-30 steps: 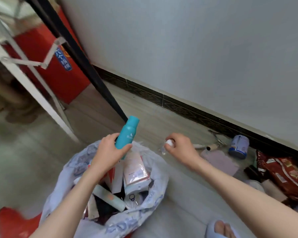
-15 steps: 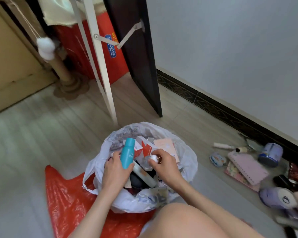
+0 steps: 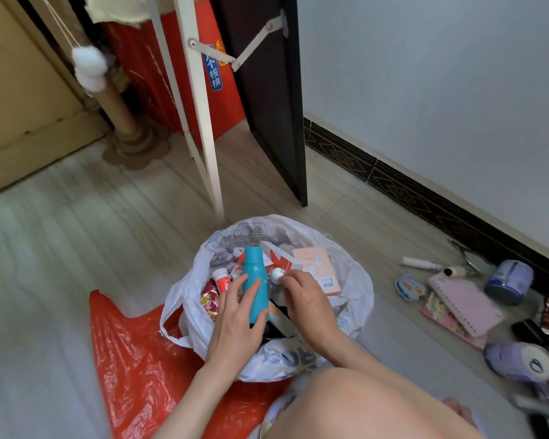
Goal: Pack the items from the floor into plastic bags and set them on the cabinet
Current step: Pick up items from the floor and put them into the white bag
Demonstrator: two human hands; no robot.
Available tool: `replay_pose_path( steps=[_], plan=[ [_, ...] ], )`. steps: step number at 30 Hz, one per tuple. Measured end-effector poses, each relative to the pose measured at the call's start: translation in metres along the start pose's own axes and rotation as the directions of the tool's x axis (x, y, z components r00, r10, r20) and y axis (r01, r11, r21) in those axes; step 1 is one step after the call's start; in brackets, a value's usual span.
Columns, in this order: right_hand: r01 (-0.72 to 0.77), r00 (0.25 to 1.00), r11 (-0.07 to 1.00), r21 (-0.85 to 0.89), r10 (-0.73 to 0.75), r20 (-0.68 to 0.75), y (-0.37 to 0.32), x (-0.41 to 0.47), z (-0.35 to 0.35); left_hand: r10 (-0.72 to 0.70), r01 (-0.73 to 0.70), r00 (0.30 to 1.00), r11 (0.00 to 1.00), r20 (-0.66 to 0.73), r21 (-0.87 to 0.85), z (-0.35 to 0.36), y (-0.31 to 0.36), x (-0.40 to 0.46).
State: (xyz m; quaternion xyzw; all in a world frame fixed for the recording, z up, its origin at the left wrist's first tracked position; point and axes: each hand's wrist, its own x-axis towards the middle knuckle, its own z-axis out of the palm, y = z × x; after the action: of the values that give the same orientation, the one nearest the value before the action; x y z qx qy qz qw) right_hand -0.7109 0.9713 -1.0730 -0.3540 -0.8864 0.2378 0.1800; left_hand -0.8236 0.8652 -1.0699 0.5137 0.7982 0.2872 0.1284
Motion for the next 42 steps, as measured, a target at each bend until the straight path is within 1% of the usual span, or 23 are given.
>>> replay_pose_path(
  steps=[2,4,5,8,10,12,14,17,19,21,24,26,29,32,34,37,38,40,42],
  plan=[
    [0.054,0.997,0.993,-0.109,-0.047,0.066,0.006,-0.004,0.0,0.007,-0.009,1.0,0.998,0.03,0.068,-0.001,0.001,0.002],
    [0.096,0.987,0.978,-0.183,-0.07,0.142,0.008,-0.008,-0.001,-0.04,0.03,0.998,0.985,0.057,0.17,-0.001,0.0,0.006],
    [0.108,0.982,0.973,-0.205,-0.072,0.176,0.01,-0.01,-0.001,-0.085,0.073,0.995,0.978,0.055,0.194,0.0,-0.001,0.007],
    [0.132,0.956,0.961,-0.244,-0.057,0.289,0.012,-0.009,-0.003,-0.255,0.242,0.965,0.954,0.054,0.177,-0.004,-0.005,0.013],
    [0.138,0.933,0.973,-0.185,-0.065,0.353,0.011,-0.008,-0.008,-0.341,0.322,0.939,0.919,0.048,0.226,-0.011,-0.007,0.015],
    [0.138,0.925,0.978,-0.159,-0.07,0.372,0.012,-0.01,-0.011,-0.37,0.347,0.928,0.894,0.031,0.283,-0.017,-0.005,0.014],
    [0.132,0.936,0.981,-0.141,-0.077,0.345,0.013,-0.012,-0.016,-0.367,0.338,0.93,0.879,0.025,0.336,-0.019,-0.001,0.01],
    [0.108,0.938,0.98,-0.166,-0.045,0.342,0.016,-0.014,-0.025,-0.379,0.337,0.924,0.861,0.039,0.382,-0.018,0.0,0.003],
    [0.122,0.948,0.974,-0.191,-0.058,0.312,0.02,-0.016,-0.028,-0.328,0.254,0.941,0.843,0.078,0.474,-0.013,-0.005,-0.002],
    [0.131,0.939,0.972,-0.193,-0.06,0.338,0.024,-0.02,-0.028,-0.282,0.174,0.95,0.837,0.137,0.518,-0.013,-0.007,-0.007],
    [0.134,0.927,0.97,-0.203,-0.051,0.371,0.026,-0.022,-0.032,-0.273,0.157,0.942,0.873,0.197,0.461,-0.014,-0.003,-0.012],
    [0.151,0.93,0.962,-0.229,-0.06,0.364,0.027,-0.024,-0.04,-0.228,0.123,0.951,0.898,0.207,0.423,-0.017,0.002,-0.011],
    [0.154,0.939,0.949,-0.274,-0.054,0.34,0.033,-0.025,-0.064,-0.123,0.034,0.96,0.943,0.25,0.33,-0.027,0.022,0.0],
    [0.097,0.948,0.942,-0.322,0.011,0.318,0.043,-0.03,-0.108,0.026,-0.1,0.959,0.963,0.281,0.251,-0.026,0.053,0.018],
    [0.081,0.946,0.916,-0.393,0.053,0.319,0.061,-0.032,-0.143,0.121,-0.202,0.941,0.95,0.316,0.239,-0.017,0.076,0.03],
    [0.122,0.931,0.848,-0.515,0.081,0.355,0.09,-0.024,-0.208,0.265,-0.334,0.91,0.924,0.319,0.184,0.006,0.111,0.053],
    [0.124,0.936,0.828,-0.547,0.086,0.342,0.099,-0.021,-0.23,0.297,-0.365,0.897,0.916,0.328,0.169,0.015,0.124,0.06],
    [0.054,0.96,0.812,-0.581,0.118,0.254,0.119,-0.017,-0.269,0.331,-0.409,0.868,0.899,0.369,0.156,0.035,0.15,0.077],
    [-0.044,0.972,0.817,-0.576,0.167,0.164,0.142,-0.021,-0.293,0.357,-0.454,0.833,0.878,0.422,0.154,0.058,0.176,0.093]
  ],
)
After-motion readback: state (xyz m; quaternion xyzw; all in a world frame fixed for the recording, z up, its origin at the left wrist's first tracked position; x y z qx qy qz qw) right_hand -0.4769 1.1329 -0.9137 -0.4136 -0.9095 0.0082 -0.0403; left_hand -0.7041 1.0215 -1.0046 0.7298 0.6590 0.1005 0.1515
